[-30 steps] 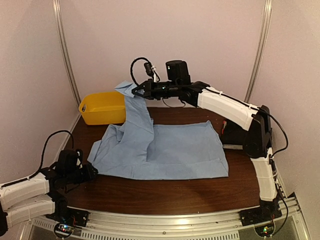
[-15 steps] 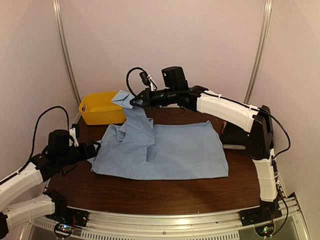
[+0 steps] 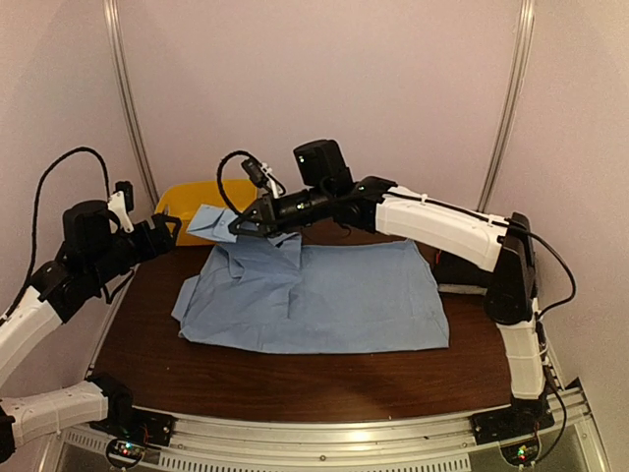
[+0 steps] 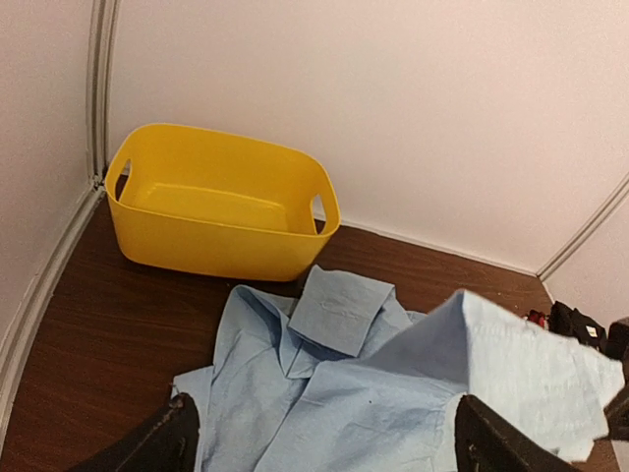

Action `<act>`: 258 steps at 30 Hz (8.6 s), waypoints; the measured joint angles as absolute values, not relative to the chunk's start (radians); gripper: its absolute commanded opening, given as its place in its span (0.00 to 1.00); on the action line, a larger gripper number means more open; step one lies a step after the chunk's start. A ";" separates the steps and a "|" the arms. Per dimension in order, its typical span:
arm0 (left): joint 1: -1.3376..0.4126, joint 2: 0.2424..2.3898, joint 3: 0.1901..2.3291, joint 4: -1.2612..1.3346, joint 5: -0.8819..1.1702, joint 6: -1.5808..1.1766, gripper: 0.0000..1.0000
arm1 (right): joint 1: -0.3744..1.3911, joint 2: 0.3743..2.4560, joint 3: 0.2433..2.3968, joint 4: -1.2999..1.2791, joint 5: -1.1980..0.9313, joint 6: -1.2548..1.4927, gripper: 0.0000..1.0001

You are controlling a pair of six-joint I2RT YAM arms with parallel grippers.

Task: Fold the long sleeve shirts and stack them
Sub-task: Fold the sleeve of the 1/3-folded shirt, then move the 1/3-folded shirt to the center of the board.

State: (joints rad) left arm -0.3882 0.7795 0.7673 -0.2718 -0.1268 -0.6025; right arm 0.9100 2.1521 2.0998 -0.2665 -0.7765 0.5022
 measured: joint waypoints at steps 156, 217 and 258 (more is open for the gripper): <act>-0.388 0.934 0.610 -0.206 0.045 -0.564 0.96 | 1.078 1.327 0.621 -0.171 0.162 0.989 0.00; -0.388 0.963 0.527 -0.160 0.076 -0.579 0.98 | 0.598 1.558 0.925 -0.550 0.101 0.425 0.05; -0.562 1.444 0.498 0.137 0.199 -0.578 0.91 | 0.657 1.562 0.704 -0.149 -0.077 0.471 0.36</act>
State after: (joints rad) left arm -0.5617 1.4445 0.4980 0.1368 0.1993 -0.5781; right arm 0.6571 1.5623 0.7040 -0.1490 -0.0772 0.4713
